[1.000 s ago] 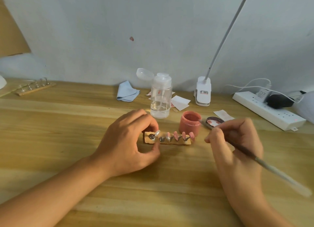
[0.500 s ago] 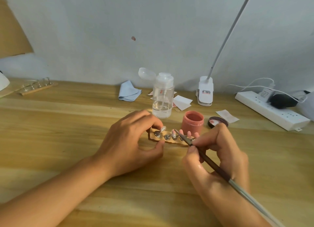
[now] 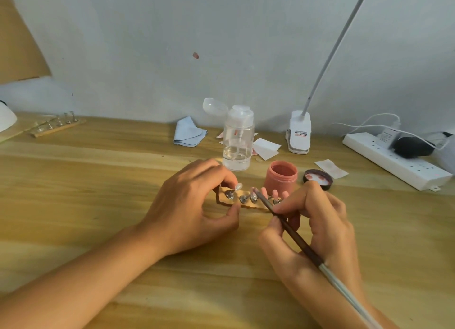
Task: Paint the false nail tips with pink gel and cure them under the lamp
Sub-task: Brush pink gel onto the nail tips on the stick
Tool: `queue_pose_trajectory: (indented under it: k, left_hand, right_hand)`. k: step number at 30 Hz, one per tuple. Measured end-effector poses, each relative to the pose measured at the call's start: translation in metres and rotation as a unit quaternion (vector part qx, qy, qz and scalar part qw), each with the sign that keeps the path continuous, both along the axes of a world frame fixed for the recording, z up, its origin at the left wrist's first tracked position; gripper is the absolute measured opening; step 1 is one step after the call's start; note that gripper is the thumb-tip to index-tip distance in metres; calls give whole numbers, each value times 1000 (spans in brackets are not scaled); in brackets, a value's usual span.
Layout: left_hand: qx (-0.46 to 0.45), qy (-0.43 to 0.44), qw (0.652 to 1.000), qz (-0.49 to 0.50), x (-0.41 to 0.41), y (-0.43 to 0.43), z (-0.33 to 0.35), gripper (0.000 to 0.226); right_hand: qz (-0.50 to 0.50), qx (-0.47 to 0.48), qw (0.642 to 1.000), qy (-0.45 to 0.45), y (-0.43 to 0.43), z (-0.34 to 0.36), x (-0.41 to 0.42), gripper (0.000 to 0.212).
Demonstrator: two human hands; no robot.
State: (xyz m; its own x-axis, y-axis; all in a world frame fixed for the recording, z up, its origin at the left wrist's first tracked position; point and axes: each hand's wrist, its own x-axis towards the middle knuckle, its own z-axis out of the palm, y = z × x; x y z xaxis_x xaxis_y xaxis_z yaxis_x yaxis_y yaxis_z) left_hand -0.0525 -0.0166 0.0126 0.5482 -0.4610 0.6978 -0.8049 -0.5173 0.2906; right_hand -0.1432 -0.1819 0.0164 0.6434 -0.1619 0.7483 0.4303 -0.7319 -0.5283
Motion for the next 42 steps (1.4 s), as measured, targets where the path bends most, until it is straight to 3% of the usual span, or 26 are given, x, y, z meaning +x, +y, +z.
queue_pose_trajectory:
  k: [24,26,28,30,32,36,39,41,42]
  left_hand:
    - [6,-5,1000,3,1,1,-1,18]
    - [5,-3,1000,1,1,1,-1,17]
    - [7,-1,1000,1,1,1,-1,17]
    - [8,0,1000,2,1,1,-1,17]
    - [7,3,1000,3,0,1,-1,18]
    - [5,5,1000,2,0,1,-1,18]
    - [7,8,1000,2,0,1,-1,17]
    - [14,17,1000,3,1,2,-1,16]
    - [20,25,999,3,1,2,-2,16]
  right_hand:
    - [3,10,1000,10,2,1,0,14]
    - [12,75,997,28,1,-5,10,12]
    - [-29,110,991,68,-2,-8,13,27]
    - [18,76,996,51,-2,-4,5,17]
    - [-4,43,999,22,2,3,1,8]
    - [6,2,1000,-6,1,4,-3,12]
    - [22,71,997,5,-2,-11,15,3]
    - [-22,145,989,27,-4,-17,23,18]
    - [-26,129,991,29,-6,-16,22,18]
